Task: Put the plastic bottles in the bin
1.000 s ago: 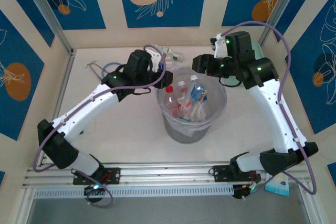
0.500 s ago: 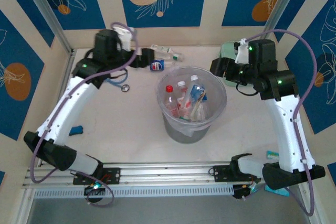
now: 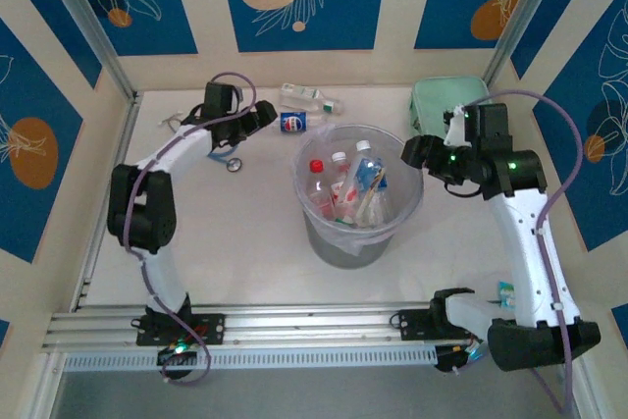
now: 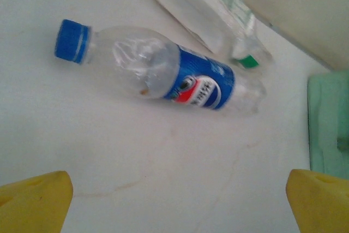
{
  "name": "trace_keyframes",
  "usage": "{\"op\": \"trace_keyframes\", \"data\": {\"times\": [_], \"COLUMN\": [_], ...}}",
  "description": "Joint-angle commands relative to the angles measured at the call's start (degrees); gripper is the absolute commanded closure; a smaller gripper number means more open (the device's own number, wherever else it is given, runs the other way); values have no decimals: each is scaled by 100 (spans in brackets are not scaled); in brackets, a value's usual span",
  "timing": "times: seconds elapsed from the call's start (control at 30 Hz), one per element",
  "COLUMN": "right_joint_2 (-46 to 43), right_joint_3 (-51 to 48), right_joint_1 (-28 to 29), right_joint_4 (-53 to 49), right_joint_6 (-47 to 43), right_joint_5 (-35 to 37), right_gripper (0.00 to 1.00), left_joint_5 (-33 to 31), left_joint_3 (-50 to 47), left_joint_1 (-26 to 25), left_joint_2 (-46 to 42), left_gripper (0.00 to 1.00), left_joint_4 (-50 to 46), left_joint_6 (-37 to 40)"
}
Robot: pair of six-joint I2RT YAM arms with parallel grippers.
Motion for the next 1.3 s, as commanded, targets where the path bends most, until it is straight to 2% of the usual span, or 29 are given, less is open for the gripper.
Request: {"op": "trace_keyframes", "data": {"times": [0.0,0.13,0.4,0.63,0.7,0.8,1.03,1.27], "right_joint_2": [-267,-503,-880,-851,-877,-915,-862,-870], "right_joint_3": [-343,-488,-790,-379,-373,-466,-559,-597], "right_joint_1": [-361,-698,-1110,-1596,-1707,-1815,-1947,-1966], "right_joint_4": [-57,-137,-425,-824,-839,-789,-703,-652], "right_joint_6": [32,-79,-381,-664,-672,-682,-747,-720], "right_joint_5": [-438,-781,-1175,-1449,-1488,-1554,-1577,-1573], "right_gripper": [35,35,35,34,34,34,34,34], "left_joint_5": [-329,-646,-1011,-1226,-1360,-1899,-1982,-1835], "left_joint_3": [273,384,1341,1848,1708,1310,1576,1778], "left_joint_1": [63,36,-135,-309,-382,-550,-669,-740], "left_joint_2": [305,813,1561,2127,2077,1900,2109,2446], "left_gripper": [0,0,0,3,4,8,7,5], "left_joint_4": [1006,1436,929,929,879,1070,851,957], "left_joint_6": [-1049,-2077,-2422,-2852,-2959,-3072,-3159,-3680]}}
